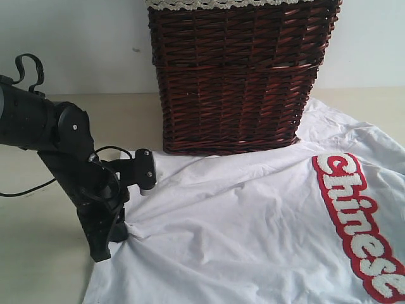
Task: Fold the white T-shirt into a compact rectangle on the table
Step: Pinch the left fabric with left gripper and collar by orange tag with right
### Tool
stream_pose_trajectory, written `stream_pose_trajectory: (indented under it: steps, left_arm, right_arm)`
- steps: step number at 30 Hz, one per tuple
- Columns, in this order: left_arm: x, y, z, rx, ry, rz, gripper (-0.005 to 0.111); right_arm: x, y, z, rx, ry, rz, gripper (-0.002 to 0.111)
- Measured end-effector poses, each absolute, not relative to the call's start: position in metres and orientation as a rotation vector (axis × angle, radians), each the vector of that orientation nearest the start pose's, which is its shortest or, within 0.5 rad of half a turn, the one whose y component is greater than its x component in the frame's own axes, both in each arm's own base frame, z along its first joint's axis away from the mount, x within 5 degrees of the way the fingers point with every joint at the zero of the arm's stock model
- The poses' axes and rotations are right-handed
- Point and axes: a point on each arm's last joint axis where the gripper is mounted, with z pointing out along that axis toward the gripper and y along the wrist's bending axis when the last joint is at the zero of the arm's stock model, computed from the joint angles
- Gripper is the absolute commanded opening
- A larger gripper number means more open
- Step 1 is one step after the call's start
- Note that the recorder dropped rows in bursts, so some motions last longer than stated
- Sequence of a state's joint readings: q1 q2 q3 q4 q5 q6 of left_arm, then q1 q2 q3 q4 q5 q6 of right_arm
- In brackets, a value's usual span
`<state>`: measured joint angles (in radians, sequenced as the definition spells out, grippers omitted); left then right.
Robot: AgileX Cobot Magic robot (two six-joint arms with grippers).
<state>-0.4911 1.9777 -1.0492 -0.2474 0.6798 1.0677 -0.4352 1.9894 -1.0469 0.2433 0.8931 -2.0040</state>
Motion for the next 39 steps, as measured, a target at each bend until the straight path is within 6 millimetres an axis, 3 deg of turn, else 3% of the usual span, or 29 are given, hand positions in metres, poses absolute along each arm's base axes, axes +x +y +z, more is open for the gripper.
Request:
stream_pose_trajectory:
  steps: [24, 28, 30, 39]
  left_arm:
    - [0.290, -0.171, 0.105, 1.902, 2.384, -0.216, 0.000]
    - [0.290, -0.171, 0.105, 1.902, 2.384, -0.216, 0.000]
    - [0.290, -0.171, 0.105, 1.902, 2.384, -0.216, 0.000]
    - [0.290, -0.171, 0.105, 1.902, 2.384, -0.216, 0.000]
  right_arm:
    - [0.298, -0.115, 0.102, -1.750, 2.387, 0.368, 0.084]
    - [0.294, -0.122, 0.102, -1.856, 2.451, 0.287, 0.084]
    - [0.294, -0.132, 0.102, -1.949, 2.480, 0.162, 0.084]
    - [0.294, -0.135, 0.102, -1.962, 2.491, 0.121, 0.084]
